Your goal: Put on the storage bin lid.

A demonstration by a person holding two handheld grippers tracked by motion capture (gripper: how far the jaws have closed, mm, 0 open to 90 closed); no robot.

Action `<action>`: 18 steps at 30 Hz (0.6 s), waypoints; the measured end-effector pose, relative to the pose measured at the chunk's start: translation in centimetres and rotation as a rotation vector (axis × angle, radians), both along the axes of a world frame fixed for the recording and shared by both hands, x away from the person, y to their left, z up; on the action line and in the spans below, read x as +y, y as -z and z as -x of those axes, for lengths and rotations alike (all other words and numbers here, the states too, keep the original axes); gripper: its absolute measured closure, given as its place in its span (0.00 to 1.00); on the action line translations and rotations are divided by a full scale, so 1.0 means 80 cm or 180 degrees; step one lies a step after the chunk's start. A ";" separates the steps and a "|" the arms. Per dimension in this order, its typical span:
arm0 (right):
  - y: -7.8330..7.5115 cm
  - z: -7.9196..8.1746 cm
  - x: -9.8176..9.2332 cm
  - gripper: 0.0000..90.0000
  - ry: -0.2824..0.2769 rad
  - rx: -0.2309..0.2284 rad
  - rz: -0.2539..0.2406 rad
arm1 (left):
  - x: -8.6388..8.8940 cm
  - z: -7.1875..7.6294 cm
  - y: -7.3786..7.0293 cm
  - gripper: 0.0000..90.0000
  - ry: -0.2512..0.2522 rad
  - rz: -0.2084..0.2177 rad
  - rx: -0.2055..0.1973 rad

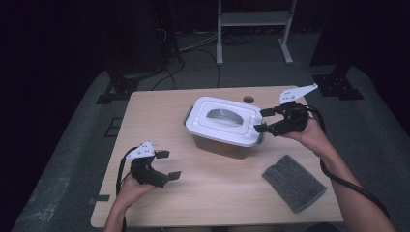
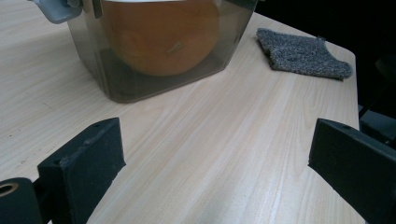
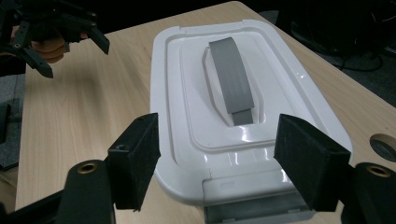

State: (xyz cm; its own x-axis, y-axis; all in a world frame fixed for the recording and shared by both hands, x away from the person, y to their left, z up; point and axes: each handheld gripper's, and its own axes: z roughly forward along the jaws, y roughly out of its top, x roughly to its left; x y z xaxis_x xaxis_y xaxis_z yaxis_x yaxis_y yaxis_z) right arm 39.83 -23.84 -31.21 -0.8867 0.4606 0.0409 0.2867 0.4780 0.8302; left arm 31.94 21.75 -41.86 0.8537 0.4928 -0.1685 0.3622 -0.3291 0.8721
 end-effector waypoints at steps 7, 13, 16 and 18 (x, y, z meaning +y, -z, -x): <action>0.005 0.012 -0.017 0.32 0.0051 0.0017 -0.0022 | 0.001 0.000 -0.001 0.03 -0.0007 0.0005 -0.0013; 0.009 0.021 -0.028 0.31 0.0075 0.0011 -0.0019 | 0.000 0.000 -0.001 0.03 -0.0007 0.0001 -0.0012; 0.013 0.025 -0.033 0.31 0.0101 0.0044 -0.0020 | 0.000 0.000 -0.001 0.03 -0.0013 0.0008 -0.0002; 0.015 0.026 -0.034 0.31 0.0105 0.0044 -0.0027 | 0.000 0.000 -0.001 0.03 -0.0004 -0.0004 -0.0010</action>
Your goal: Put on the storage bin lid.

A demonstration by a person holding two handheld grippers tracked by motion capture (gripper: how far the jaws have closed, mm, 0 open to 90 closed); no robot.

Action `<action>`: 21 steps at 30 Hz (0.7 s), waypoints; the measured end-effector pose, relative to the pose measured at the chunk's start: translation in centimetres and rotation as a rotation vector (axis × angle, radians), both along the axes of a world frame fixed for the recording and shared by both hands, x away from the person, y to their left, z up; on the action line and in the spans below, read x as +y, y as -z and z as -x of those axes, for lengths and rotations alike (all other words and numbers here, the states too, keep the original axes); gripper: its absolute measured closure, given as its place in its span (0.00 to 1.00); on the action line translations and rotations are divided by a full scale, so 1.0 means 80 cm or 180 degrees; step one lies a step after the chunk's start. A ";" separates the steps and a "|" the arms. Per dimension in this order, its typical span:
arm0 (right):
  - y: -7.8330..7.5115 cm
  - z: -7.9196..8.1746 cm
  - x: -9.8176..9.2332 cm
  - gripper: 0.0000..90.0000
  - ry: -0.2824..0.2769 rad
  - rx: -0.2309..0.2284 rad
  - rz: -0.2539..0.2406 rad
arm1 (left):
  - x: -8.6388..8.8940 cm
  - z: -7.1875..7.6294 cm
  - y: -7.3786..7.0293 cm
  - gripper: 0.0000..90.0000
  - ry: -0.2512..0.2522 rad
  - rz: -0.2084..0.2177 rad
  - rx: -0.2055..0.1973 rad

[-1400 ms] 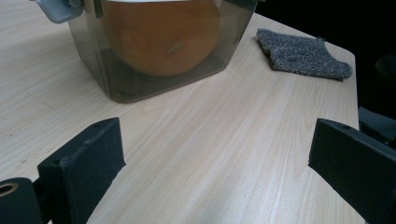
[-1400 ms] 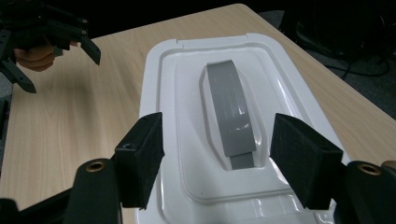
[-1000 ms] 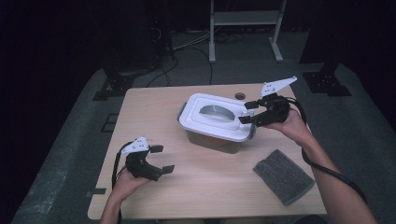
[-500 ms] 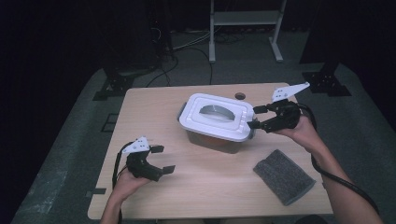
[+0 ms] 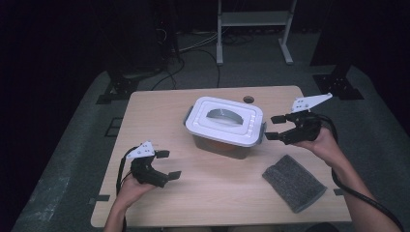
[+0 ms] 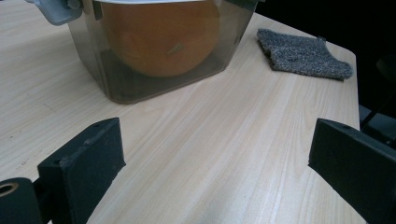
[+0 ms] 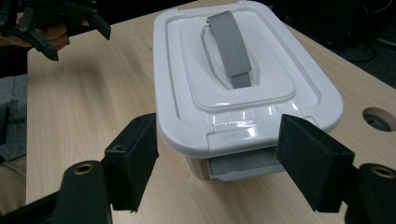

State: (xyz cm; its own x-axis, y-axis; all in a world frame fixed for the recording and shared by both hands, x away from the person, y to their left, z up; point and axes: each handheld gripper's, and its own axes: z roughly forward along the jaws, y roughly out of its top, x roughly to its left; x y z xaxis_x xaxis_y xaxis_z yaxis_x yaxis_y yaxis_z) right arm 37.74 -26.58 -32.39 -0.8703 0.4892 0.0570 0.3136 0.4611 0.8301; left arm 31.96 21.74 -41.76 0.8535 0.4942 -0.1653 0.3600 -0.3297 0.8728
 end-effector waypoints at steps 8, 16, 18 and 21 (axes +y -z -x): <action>0.011 0.010 -0.014 0.30 0.0066 0.0045 -0.0052 | -0.001 0.000 -0.001 0.03 0.0008 0.0000 -0.0011; 0.026 0.020 -0.032 0.29 0.0159 0.0104 -0.0086 | -0.002 0.000 0.000 0.03 0.0009 -0.0004 0.0003; 0.031 0.022 -0.037 0.29 0.0183 0.0133 -0.0090 | -0.002 0.000 0.000 0.03 0.0010 -0.0005 0.0003; 0.042 0.026 -0.045 0.29 0.0234 0.0190 -0.0112 | -0.003 0.000 0.000 0.03 0.0012 -0.0021 -0.0007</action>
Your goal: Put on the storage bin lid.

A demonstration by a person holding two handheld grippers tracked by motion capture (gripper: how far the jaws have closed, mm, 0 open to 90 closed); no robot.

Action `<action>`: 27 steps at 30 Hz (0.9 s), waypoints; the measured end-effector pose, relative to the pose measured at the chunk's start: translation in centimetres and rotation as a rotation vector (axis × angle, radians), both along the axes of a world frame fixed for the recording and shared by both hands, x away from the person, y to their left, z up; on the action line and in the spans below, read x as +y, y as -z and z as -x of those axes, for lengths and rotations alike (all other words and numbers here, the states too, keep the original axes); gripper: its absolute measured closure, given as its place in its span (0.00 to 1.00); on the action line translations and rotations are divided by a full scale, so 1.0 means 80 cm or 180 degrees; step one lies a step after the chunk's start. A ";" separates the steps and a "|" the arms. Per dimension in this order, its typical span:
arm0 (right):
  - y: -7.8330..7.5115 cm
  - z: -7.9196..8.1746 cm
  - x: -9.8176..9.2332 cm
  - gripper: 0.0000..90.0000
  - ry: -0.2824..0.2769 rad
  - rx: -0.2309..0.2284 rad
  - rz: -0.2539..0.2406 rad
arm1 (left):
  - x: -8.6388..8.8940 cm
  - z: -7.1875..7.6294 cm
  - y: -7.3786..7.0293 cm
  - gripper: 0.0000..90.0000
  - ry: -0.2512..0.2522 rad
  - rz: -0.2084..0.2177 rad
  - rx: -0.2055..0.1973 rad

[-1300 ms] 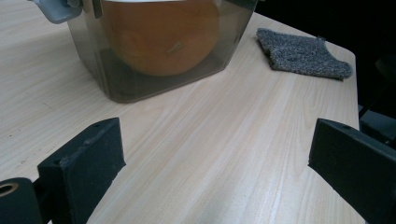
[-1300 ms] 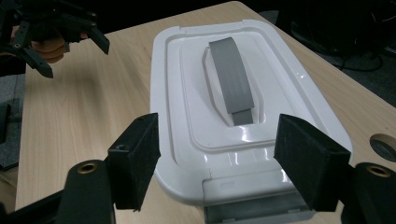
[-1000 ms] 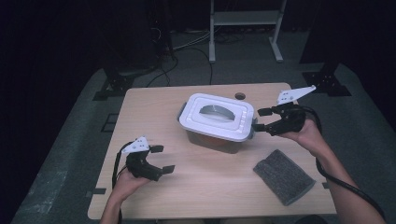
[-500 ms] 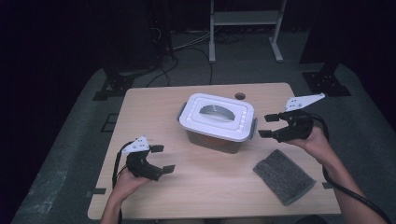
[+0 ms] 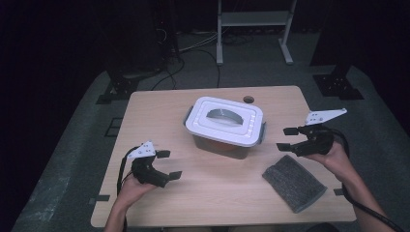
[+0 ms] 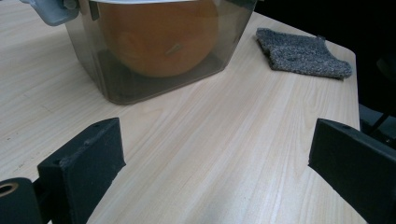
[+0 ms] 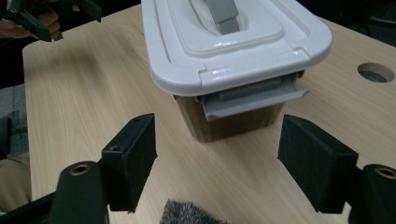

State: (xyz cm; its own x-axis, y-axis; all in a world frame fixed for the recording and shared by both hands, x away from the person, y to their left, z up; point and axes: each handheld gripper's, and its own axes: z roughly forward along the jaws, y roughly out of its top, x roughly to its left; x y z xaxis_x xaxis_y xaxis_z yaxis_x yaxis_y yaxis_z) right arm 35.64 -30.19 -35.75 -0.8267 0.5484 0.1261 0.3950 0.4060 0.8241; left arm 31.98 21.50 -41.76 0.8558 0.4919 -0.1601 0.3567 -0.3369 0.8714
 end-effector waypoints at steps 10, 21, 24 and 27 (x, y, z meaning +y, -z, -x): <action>0.022 0.009 -0.012 0.30 0.0059 0.0077 -0.0069 | 0.000 -0.001 0.000 0.03 -0.0003 0.0009 0.0008; 0.042 0.019 -0.016 0.29 0.0080 0.0161 -0.0098 | -0.002 -0.001 0.000 0.03 0.0011 0.0011 0.0006; 0.047 0.022 -0.017 0.29 0.0085 0.0178 -0.0106 | -0.003 -0.001 0.001 0.03 0.0008 0.0009 0.0009; 0.050 0.024 -0.018 0.29 0.0092 0.0197 -0.0095 | -0.003 -0.001 0.001 0.03 0.0010 0.0010 0.0009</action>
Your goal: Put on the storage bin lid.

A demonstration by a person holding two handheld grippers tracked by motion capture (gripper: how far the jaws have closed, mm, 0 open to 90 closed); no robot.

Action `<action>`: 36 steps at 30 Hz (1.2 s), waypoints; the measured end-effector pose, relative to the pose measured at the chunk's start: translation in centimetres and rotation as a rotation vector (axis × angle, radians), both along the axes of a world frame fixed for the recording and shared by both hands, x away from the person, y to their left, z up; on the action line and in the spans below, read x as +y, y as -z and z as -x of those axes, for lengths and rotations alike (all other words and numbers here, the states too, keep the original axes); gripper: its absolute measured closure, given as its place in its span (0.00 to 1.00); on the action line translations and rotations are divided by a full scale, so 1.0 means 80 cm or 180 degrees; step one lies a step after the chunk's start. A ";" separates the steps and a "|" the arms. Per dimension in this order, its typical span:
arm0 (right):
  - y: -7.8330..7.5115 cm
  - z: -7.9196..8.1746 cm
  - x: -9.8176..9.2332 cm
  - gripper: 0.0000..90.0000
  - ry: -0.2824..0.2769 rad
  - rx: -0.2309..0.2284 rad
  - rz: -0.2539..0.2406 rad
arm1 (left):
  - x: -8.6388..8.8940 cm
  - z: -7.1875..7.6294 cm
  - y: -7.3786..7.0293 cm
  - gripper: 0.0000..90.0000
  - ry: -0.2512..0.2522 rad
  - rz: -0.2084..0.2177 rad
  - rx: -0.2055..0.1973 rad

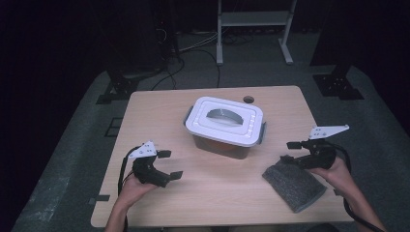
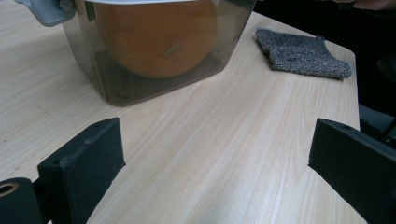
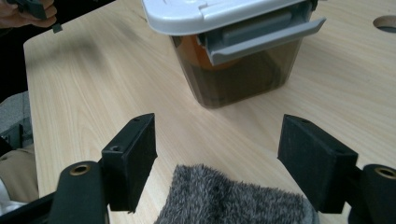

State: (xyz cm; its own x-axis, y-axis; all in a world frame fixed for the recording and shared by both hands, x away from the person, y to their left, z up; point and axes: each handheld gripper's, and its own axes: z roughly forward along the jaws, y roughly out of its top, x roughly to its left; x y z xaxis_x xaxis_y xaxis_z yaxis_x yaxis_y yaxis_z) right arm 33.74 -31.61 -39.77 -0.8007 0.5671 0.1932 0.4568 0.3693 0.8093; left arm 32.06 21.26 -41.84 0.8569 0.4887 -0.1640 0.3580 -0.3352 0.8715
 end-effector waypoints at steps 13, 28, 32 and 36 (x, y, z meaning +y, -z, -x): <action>0.015 0.013 -0.007 0.29 0.0028 0.0062 0.0003 | -0.002 0.000 -0.001 0.03 0.0019 -0.0003 -0.0010; 0.031 0.030 -0.016 0.29 0.0110 0.0078 -0.0126 | -0.006 -0.001 -0.001 0.03 0.0045 -0.0006 -0.0014; 0.039 0.036 -0.019 0.29 0.0153 0.0091 -0.0165 | -0.006 -0.001 -0.001 0.03 0.0046 0.0000 -0.0019; 0.044 0.039 -0.020 0.29 0.0167 0.0109 -0.0160 | -0.006 -0.002 -0.001 0.03 0.0055 -0.0007 -0.0015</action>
State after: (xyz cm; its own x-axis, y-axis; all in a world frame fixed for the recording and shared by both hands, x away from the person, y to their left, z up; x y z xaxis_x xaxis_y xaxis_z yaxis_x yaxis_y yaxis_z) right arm 30.61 -33.23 -43.25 -0.7626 0.5969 0.2493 0.5022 0.3034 0.8098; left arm 32.21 20.75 -41.75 0.8659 0.4743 -0.1588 0.3480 -0.3433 0.8724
